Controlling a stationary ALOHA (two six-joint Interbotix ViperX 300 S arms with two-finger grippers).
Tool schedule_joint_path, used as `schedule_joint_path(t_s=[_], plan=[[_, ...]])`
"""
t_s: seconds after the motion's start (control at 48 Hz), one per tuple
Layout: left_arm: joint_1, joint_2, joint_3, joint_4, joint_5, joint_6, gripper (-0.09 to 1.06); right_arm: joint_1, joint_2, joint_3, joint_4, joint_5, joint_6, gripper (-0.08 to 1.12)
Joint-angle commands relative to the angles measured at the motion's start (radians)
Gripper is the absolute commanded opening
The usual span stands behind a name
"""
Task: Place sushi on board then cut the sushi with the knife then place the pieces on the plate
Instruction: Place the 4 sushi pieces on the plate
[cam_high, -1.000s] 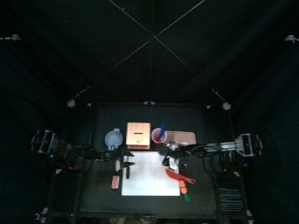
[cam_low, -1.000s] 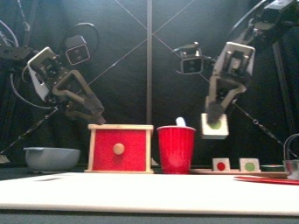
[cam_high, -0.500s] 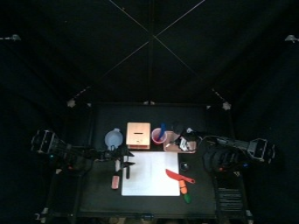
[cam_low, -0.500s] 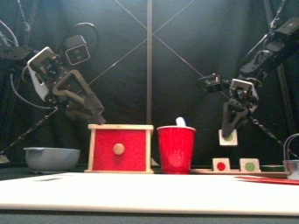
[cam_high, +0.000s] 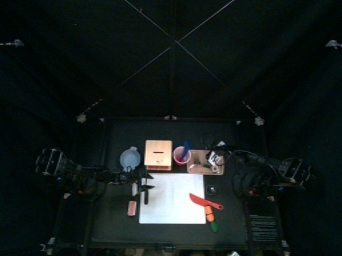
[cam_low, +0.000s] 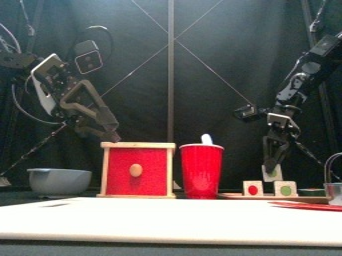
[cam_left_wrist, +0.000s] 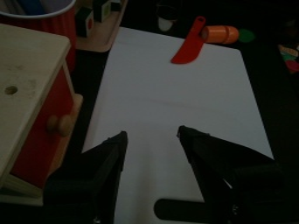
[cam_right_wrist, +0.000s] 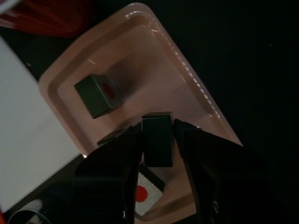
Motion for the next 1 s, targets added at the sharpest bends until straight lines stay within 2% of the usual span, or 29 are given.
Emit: schedule_joint_path(t_s=[0.021, 0.25, 0.5, 0.75, 1.0], plan=[[-0.002, -0.008, -0.012, 0.000, -0.005, 0.002, 0.86, -0.017, 0.012, -0.012, -0.002, -0.017, -0.003, 0.79], [0.000, -0.012, -0.008, 0.002, -0.003, 0.000, 0.86, -0.015, 0.031, -0.018, -0.009, -0.035, -0.005, 0.90], [-0.011, -0.012, -0.008, -0.002, -0.003, -0.008, 0.86, 0.035, 0.006, -0.049, -0.015, -0.035, -0.003, 0.90], [-0.044, -0.014, -0.020, -0.046, -0.002, -0.005, 0.86, 0.146, 0.006, -0.107, -0.017, -0.063, -0.005, 0.90], [-0.046, -0.012, -0.014, -0.046, 0.021, -0.002, 0.86, 0.163, 0.011, -0.173, -0.040, -0.097, -0.006, 0.90]])
